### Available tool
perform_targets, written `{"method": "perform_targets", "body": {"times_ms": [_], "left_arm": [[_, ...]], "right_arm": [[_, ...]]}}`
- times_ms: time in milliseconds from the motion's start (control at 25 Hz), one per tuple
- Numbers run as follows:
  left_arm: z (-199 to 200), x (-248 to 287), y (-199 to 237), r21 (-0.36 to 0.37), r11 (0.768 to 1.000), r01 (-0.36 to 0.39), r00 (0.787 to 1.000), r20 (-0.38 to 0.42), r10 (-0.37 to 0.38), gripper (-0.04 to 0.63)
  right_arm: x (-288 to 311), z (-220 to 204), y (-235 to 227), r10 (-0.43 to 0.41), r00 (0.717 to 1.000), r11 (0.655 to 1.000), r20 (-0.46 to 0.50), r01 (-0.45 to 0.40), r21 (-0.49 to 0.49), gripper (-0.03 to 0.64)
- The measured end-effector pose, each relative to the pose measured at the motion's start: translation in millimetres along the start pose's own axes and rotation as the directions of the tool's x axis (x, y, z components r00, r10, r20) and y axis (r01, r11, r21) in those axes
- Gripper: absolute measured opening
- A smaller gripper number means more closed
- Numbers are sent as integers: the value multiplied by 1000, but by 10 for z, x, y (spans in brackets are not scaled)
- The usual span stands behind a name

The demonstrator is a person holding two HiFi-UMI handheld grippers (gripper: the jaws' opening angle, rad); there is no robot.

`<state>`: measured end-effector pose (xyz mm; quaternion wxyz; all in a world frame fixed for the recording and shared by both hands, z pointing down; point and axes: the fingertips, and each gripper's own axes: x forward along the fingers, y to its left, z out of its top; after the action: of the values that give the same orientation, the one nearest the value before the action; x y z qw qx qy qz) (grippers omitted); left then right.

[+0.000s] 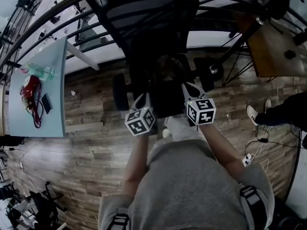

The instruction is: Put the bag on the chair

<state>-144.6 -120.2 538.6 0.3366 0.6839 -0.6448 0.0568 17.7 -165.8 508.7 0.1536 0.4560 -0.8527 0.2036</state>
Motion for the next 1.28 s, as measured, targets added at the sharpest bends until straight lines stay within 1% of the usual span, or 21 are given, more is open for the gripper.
{"method": "perform_targets", "body": {"times_ms": [440, 600, 720, 840, 1280], "left_arm": [[14, -485, -7, 16, 1000, 27, 1000, 12, -27, 18], [-1, -595, 25, -4, 999, 34, 999, 19, -34, 18], [-2, -631, 17, -14, 999, 39, 999, 25, -39, 18], [-23, -643, 7, -10, 999, 39, 999, 21, -39, 18], [-37, -659, 14, -12, 999, 42, 999, 8, -42, 18]], "right_arm": [[-380, 78, 254, 44, 999, 999, 31, -43, -19, 8], [-472, 72, 330, 52, 998, 999, 35, -52, -16, 8], [-516, 47, 327, 49, 998, 999, 31, -48, -15, 5], [-537, 22, 303, 41, 999, 999, 29, -41, -15, 5], [-534, 47, 371, 57, 998, 998, 32, -56, -11, 5]]}}
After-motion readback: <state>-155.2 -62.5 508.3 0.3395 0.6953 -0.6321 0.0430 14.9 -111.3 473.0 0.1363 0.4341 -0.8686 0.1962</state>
